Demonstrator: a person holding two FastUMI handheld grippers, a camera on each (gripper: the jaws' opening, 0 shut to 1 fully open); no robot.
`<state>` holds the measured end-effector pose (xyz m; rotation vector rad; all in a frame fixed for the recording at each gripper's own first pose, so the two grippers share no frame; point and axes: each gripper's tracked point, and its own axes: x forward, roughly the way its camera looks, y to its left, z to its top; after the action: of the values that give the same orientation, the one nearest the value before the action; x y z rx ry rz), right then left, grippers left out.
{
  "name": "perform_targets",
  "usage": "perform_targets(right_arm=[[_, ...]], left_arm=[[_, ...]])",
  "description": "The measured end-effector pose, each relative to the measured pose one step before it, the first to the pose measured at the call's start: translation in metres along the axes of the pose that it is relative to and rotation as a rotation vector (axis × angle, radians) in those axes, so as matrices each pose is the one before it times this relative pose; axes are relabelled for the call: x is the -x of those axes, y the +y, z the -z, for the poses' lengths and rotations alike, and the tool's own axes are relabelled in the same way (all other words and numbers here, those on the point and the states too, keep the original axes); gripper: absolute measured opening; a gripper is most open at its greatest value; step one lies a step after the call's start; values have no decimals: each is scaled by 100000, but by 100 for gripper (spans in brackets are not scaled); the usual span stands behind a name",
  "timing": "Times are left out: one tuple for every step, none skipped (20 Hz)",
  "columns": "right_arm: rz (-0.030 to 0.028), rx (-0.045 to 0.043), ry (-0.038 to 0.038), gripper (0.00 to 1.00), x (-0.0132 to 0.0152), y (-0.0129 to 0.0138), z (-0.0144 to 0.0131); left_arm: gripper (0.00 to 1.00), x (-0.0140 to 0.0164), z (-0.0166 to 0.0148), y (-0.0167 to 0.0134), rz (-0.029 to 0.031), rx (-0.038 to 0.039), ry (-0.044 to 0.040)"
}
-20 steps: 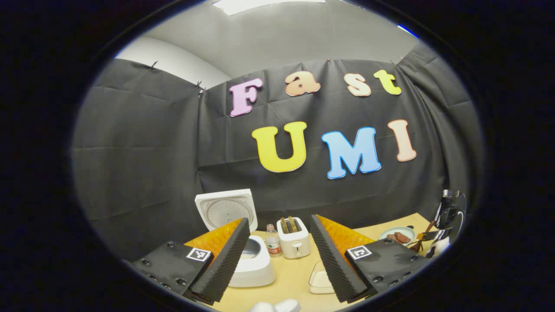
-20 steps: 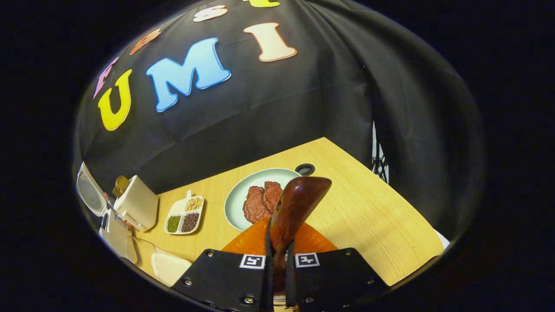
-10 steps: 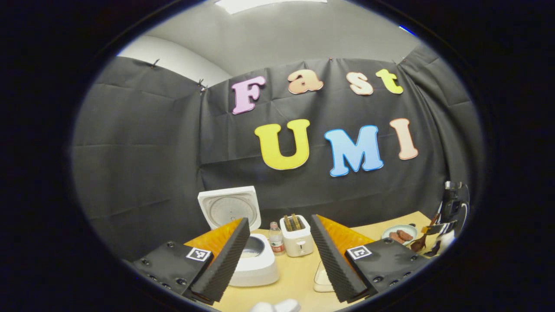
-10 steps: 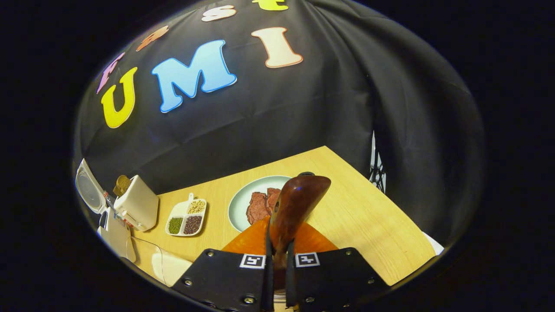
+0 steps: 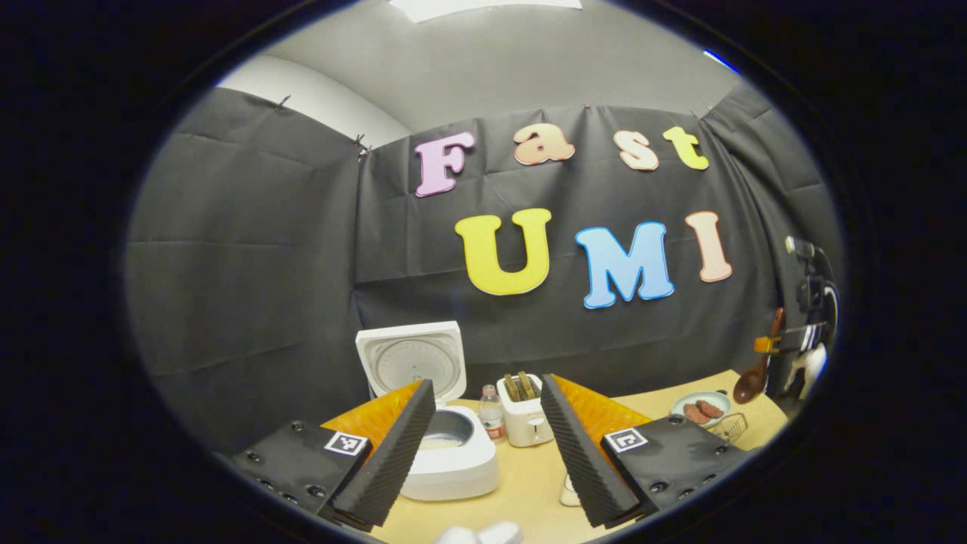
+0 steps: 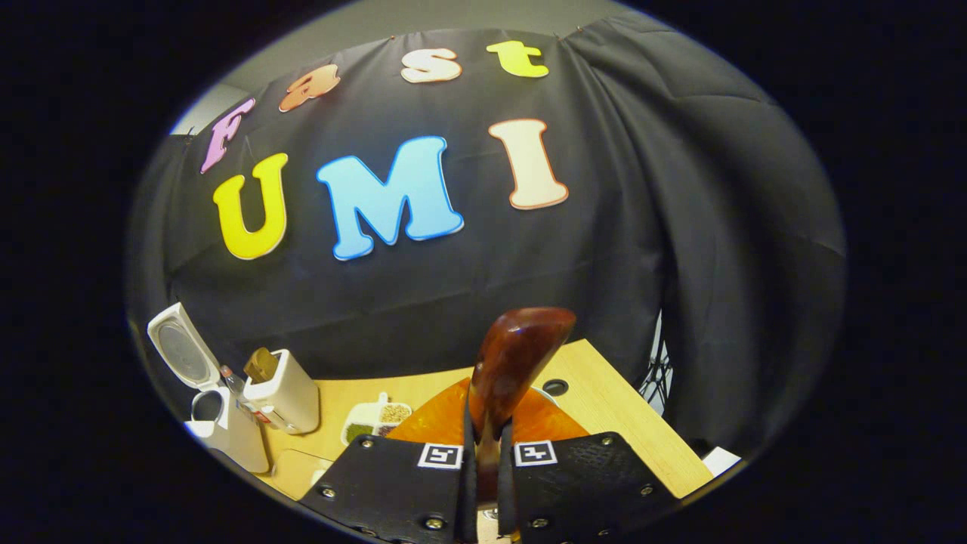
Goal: Close the left gripper, press the button to open the rice cooker; take a wooden spoon from the chopstick holder with the right hand, scoop a spoonful of rice and pour it into the rice cooker, then put the wooden spoon back into the chopstick holder.
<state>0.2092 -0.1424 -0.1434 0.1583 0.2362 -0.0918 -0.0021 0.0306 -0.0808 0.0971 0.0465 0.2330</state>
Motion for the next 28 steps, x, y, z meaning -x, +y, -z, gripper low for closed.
perform_targets(right_arm=[[-2072, 1161, -2254, 11, 924, 1626, -1306], [-1556, 989, -1258, 11, 869, 1656, -1061], [-2483, 998, -1242, 11, 830, 1958, -845], [-2271, 732, -1295, 11, 619, 1876, -826], [-2337, 398, -909, 11, 640, 1871, -595], [-2223, 576, -482, 11, 367, 1834, -323], [-1875, 377, -174, 11, 259, 1738, -64], [-1599, -156, 121, 11, 144, 1487, 82], [-1618, 50, 682, 11, 68, 1513, 544], [-1531, 261, 791, 11, -39, 1225, 691], [-1028, 889, 1819, 11, -201, 1177, 1154], [-1099, 910, 1955, 11, -322, 862, 1172], [-782, 904, 2031, 11, -363, 911, 1262], [-875, 123, 3136, 11, -328, 765, 1543], [-740, 81, 2597, 11, -551, 645, 1563], [-137, 338, 2183, 11, -556, 481, 1398], [511, 907, 1600, 11, -629, 155, 1309], [125, 1056, 780, 11, -609, 310, 1230], [734, 1231, 815, 11, -781, 125, 1274], [1724, 1752, 2786, 11, -686, 93, 1448], [1095, 2719, 957, 11, -711, 101, 1101], [1455, 2800, 571, 11, -846, 33, 812], [1577, 3699, 403, 11, -758, 203, 894], [1210, 4151, 710, 11, -650, 158, 900], [1644, 5321, 51, 11, -729, 203, 886], [2337, 6415, 848, 11, -553, -1, 916], [1810, 6849, 565, 11, -278, -34, 704], [1343, 6053, -655, 11, -357, 367, 1138]], left_arm=[[100, -4, 236, 551, -100, 312, 265], [100, 21, 341, 544, -106, 179, 573], [100, -52, 248, 512, 38, 413, 490], [100, 153, 184, 663, -239, 191, 58], [100, 80, 196, 586, -122, -323, 186], [100, 107, 146, 636, -160, -362, 68], [100, -41, 177, 458, 8, -492, -75], [100, 140, 56, 563, -102, -396, -103], [100, 87, 73, 546, 51, -187, -338], [100, 7, 66, 477, -28, -27, 26], [100, -2, 107, 366, -62, 0, -285], [100, 59, 75, 330, -98, -94, -231], [100, 49, 23, 269, 5, -228, -132], [100, 10, 50, 98, 365, -203, -79], [100, 77, -40, 124, -40, -204, -291], [100, -103, 86, 107, 42, -436, -294], [100, -71, -96, 203, -349, -659, -269], [100, 22, 119, 181, -132, -506, -230], [100, 19, 42, 65, 108, -325, -36], [100, -93, 105, 172, -519, -642, 236], [99, -166, 385, 454, -1255, -1359, 433], [97, -53, 146, 436, -907, -950, 427], [96, 49, 318, 165, -328, -174, 480], [97, -72, 351, 89, -406, -93, 872], [97, 40, 376, 369, -449, -38, 675], [98, -80, 544, 165, -416, -147, 1171], [99, -163, 573, 200, -417, -60, 871], [100, -72, 294, 233, -457, -50, 736]])
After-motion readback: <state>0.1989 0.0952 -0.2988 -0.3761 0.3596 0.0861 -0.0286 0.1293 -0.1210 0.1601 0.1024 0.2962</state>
